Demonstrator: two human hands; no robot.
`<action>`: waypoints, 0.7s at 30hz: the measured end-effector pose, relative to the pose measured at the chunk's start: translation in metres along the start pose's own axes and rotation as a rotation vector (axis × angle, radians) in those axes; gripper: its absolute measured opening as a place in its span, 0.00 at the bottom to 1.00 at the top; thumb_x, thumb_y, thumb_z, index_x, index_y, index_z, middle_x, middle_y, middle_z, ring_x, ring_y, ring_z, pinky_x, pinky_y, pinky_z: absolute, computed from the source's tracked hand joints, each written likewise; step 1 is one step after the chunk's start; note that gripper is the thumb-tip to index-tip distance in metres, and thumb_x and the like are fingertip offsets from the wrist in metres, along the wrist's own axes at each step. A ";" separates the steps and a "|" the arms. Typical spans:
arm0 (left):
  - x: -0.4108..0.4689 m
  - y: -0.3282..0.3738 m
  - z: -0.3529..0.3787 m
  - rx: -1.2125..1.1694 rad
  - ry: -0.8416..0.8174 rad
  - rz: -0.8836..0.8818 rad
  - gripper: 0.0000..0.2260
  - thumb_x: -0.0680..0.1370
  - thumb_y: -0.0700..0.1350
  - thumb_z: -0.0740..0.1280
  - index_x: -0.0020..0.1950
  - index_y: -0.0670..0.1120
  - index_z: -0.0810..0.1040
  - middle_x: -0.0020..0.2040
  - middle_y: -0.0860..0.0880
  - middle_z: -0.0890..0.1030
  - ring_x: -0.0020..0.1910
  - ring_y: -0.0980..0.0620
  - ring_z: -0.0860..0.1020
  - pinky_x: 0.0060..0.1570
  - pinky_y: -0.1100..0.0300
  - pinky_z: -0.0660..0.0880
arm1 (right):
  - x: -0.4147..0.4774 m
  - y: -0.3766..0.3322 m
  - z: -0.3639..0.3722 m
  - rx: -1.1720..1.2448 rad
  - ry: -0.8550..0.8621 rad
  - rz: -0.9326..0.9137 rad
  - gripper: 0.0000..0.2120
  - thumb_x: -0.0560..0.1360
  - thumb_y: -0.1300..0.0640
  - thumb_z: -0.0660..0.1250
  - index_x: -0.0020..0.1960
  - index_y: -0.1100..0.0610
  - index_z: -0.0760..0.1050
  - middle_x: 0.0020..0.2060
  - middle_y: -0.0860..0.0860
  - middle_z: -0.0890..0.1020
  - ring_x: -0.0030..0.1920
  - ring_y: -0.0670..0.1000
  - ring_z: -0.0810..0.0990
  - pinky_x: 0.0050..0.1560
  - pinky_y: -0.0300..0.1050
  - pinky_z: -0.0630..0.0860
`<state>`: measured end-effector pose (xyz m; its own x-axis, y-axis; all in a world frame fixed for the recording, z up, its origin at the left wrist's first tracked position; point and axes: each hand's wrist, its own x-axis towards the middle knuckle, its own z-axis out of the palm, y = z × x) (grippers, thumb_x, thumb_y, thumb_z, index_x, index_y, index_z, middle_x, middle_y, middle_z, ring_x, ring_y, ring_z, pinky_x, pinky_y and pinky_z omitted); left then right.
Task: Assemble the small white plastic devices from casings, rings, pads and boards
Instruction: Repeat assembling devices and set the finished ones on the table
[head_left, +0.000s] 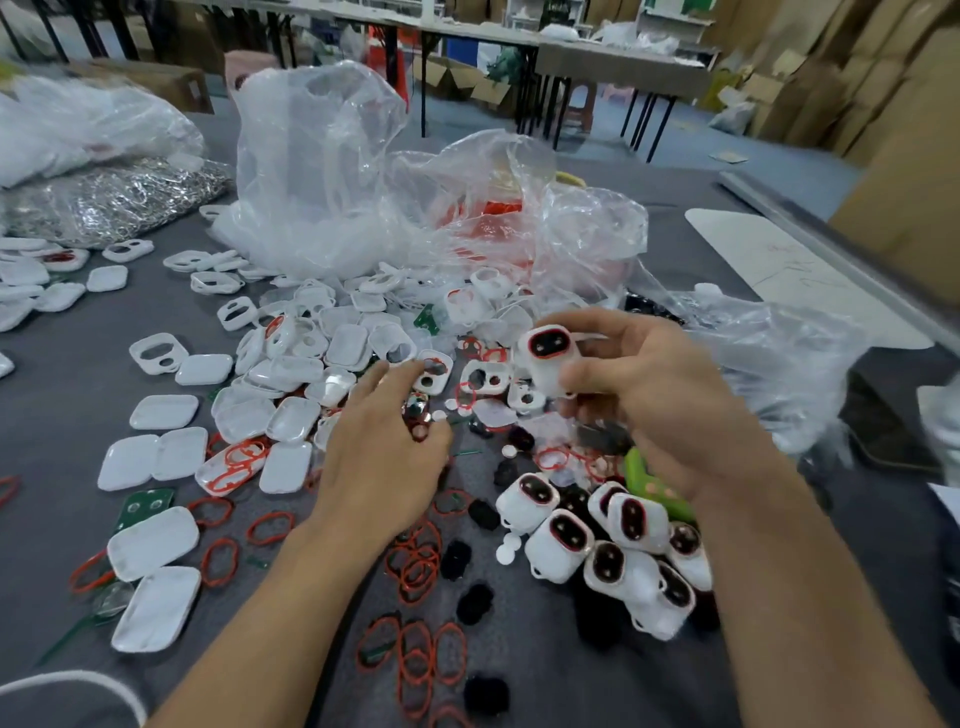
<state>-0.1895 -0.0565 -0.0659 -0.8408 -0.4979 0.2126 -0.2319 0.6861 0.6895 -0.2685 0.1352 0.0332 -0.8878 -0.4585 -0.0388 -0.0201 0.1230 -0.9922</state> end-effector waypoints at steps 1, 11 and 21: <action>0.000 0.000 0.001 0.024 -0.043 0.028 0.27 0.78 0.53 0.69 0.77 0.59 0.68 0.79 0.50 0.67 0.78 0.50 0.63 0.74 0.53 0.62 | -0.003 -0.010 -0.015 0.003 0.053 -0.030 0.18 0.74 0.74 0.68 0.52 0.54 0.85 0.39 0.53 0.87 0.29 0.50 0.79 0.30 0.41 0.75; 0.003 -0.012 0.010 0.306 -0.186 0.239 0.25 0.82 0.60 0.60 0.79 0.55 0.68 0.82 0.50 0.62 0.82 0.52 0.54 0.80 0.54 0.45 | 0.013 -0.046 -0.071 -0.194 0.404 -0.055 0.16 0.70 0.72 0.65 0.43 0.54 0.85 0.36 0.53 0.82 0.27 0.47 0.69 0.26 0.37 0.68; -0.006 0.002 0.009 0.038 -0.036 0.277 0.16 0.78 0.46 0.71 0.65 0.54 0.83 0.70 0.55 0.79 0.75 0.56 0.67 0.74 0.61 0.57 | -0.040 0.044 -0.003 -0.620 0.031 0.046 0.17 0.74 0.64 0.71 0.43 0.40 0.84 0.41 0.42 0.87 0.42 0.49 0.85 0.43 0.43 0.80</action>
<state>-0.1890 -0.0473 -0.0716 -0.8914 -0.2700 0.3641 -0.0088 0.8134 0.5817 -0.2350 0.1614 -0.0086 -0.9067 -0.4163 -0.0675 -0.2365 0.6345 -0.7358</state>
